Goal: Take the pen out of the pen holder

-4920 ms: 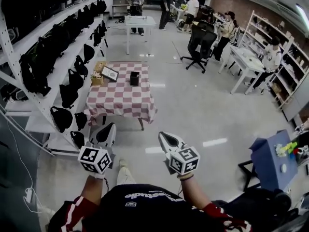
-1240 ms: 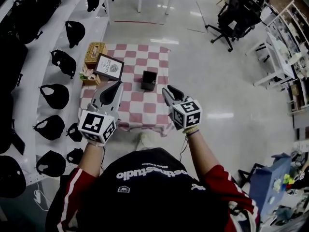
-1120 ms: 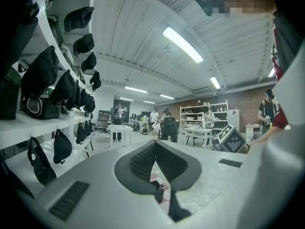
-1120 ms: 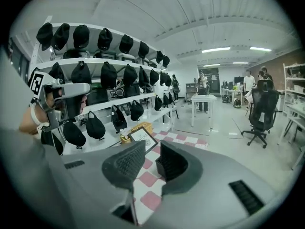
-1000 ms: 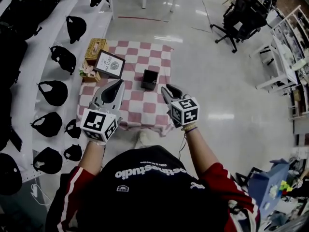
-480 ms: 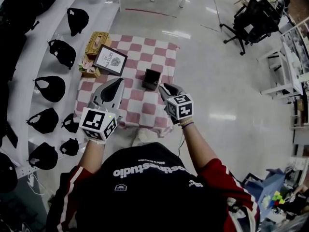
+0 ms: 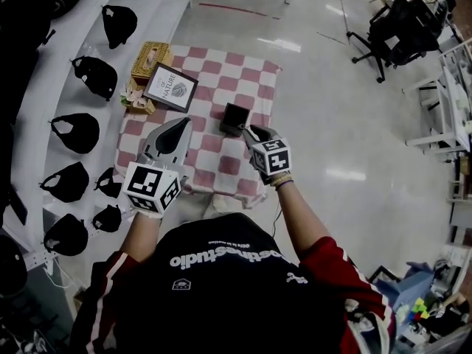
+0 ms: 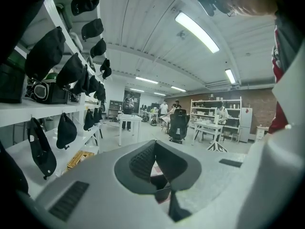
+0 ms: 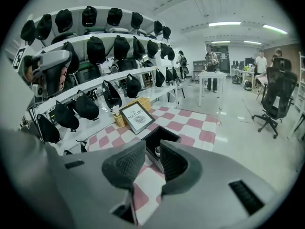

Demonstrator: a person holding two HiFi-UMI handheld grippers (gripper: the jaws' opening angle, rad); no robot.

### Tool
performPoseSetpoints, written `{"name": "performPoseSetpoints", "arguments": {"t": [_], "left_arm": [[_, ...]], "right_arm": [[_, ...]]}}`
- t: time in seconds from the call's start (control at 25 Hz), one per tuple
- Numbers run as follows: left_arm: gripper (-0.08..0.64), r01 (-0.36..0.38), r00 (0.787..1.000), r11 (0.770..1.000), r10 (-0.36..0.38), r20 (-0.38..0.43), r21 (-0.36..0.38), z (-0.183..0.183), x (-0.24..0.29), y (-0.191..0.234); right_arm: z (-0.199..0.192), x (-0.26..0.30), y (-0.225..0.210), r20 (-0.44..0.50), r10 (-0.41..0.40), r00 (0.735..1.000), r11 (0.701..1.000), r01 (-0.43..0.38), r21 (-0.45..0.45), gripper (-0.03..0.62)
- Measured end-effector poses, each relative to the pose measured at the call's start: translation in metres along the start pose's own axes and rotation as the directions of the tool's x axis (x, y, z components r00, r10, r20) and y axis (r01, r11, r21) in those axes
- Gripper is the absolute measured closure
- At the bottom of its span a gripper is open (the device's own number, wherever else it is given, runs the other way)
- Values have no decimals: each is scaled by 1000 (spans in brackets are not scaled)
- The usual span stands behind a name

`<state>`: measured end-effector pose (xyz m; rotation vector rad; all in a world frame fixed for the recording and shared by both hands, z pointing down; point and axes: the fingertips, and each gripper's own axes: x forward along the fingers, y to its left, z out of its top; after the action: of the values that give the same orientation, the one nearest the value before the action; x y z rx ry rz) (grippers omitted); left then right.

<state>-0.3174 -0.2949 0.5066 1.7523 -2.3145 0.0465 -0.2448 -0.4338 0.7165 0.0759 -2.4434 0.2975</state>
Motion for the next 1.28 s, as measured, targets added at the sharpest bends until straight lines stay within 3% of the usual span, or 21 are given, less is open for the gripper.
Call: {"name": "performPoseSetpoints", "arguments": {"t": [0.48,1.04,1.28], "left_arm": [[555,10,998,1000,-8,-62,30,-11,12,0],[555,-34,997,999,32,-71,-20,-16,7,22],[555,-42,997,999,41,-71,-20,-18,3,23]], "right_arm": [[-22,38,-11,-53,4,999,1000,-6,-26,500],[-30,57,-8,-108,-10,994,990,-5,-138,503],[-30,58,-10,-104,-15,994,992,2,-128,517]]}}
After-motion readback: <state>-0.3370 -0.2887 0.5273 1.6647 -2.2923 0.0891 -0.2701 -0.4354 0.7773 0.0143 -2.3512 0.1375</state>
